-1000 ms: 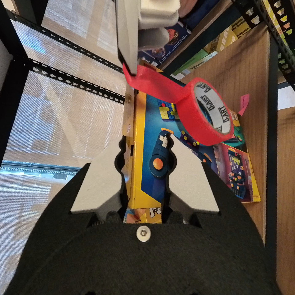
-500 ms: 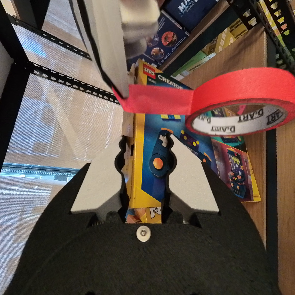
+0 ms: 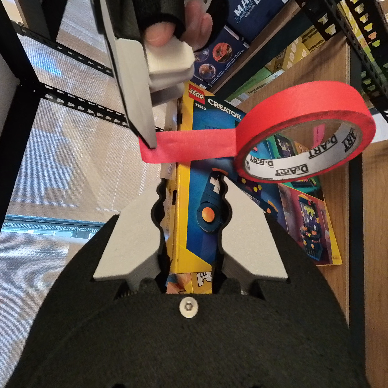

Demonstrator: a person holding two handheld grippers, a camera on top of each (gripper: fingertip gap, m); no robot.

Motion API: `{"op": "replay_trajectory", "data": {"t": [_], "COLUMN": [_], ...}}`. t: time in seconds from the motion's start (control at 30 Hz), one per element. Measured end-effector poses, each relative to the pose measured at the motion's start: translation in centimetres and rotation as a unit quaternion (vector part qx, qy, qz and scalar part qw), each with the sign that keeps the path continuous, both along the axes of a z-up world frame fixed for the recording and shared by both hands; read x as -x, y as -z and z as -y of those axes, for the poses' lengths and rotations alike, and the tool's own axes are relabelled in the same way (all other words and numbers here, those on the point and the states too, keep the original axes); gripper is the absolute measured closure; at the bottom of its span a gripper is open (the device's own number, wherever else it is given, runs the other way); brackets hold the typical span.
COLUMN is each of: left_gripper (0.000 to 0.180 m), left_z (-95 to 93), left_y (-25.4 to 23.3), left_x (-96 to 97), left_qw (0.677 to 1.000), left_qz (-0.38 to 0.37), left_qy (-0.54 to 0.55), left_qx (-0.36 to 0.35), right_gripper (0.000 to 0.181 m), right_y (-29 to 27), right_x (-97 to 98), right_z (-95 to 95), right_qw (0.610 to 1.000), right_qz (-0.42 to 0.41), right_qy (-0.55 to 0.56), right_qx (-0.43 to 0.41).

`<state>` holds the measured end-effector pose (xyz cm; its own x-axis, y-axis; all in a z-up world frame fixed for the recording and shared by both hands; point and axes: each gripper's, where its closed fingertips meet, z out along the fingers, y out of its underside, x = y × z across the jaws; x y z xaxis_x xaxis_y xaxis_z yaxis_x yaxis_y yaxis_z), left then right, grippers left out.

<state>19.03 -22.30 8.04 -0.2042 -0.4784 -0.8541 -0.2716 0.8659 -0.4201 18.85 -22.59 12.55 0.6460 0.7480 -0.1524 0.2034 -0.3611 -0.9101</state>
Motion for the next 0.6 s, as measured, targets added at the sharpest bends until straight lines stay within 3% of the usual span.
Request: {"op": "replay_trajectory", "data": {"t": [0.6], "left_gripper": [0.130], "left_z": [0.4], "left_y": [0.0], "left_x": [0.2], "left_qw": [1.000], "left_qz": [0.004], "left_qy": [0.001], "left_qx": [-0.010], "right_gripper": [0.181], "right_y": [-0.7], "right_x": [0.2], "right_z": [-0.4], "right_qw": [0.999], "right_qz": [-0.022], "right_qy": [0.027], "right_qx": [0.023]}}
